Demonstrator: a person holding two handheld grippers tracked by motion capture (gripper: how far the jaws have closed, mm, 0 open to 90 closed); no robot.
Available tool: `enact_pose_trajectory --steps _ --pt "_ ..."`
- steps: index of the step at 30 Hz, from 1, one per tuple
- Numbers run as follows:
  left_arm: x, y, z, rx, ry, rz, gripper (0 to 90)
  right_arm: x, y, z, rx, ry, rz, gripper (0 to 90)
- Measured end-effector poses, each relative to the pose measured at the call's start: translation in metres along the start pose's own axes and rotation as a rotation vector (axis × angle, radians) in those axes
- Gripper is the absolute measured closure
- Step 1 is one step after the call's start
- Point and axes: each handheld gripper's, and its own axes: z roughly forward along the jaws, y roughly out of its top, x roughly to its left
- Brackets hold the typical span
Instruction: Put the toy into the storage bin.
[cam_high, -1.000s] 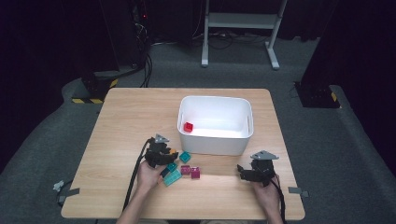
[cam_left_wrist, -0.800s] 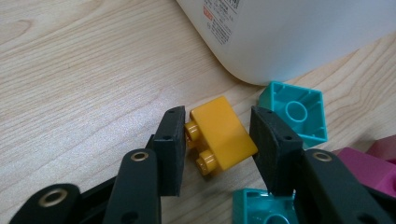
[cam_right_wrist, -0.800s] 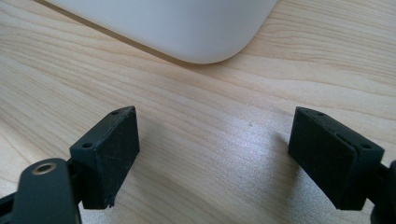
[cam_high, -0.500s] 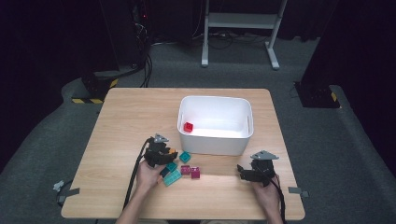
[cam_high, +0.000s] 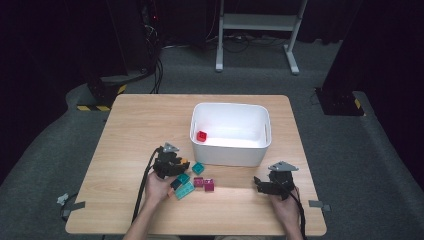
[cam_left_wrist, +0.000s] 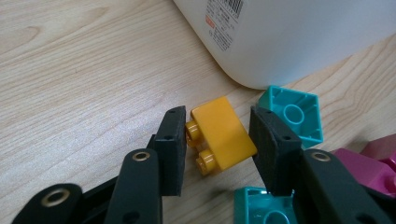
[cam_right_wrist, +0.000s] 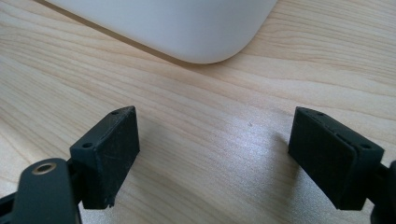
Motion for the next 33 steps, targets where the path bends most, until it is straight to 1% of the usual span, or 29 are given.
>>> enact_pose_trajectory --steps 6,10,11,13,17,21,24,27,29,33 --pt "0.002 0.0 -0.005 -0.006 -0.002 -0.005 57.7 0.0 0.0 0.0 0.0 0.0 0.0 16.1" --pt "0.005 0.001 -0.011 -0.02 -0.022 -0.027 57.8 0.0 0.0 0.0 0.0 0.0 0.0 16.1" --pt "0.006 0.002 -0.012 -0.018 -0.022 -0.024 57.8 0.0 0.0 0.0 0.0 0.0 0.0 16.1" --pt "0.006 0.005 -0.016 -0.028 -0.025 -0.027 57.8 0.0 0.0 0.0 0.0 0.0 0.0 16.1" --pt "0.005 0.011 -0.024 -0.043 -0.028 -0.018 57.9 0.0 0.0 0.0 0.0 0.0 0.0 16.1" --pt "0.009 0.014 -0.03 -0.048 -0.027 -0.018 58.0 0.0 0.0 0.0 0.0 0.0 0.0 16.1" --pt "0.012 0.018 -0.036 -0.056 -0.03 -0.022 58.0 0.0 0.0 0.0 0.0 0.0 0.0 16.1" --pt "0.013 0.021 -0.043 -0.071 -0.043 -0.032 58.1 0.0 0.0 0.0 0.0 0.0 0.0 16.1" --pt "0.014 0.024 -0.048 -0.074 -0.038 -0.025 58.1 0.0 0.0 0.0 0.0 0.0 0.0 16.1" --pt "0.016 0.029 -0.055 -0.089 -0.043 -0.028 58.2 0.0 0.0 0.0 0.0 0.0 0.0 16.1"
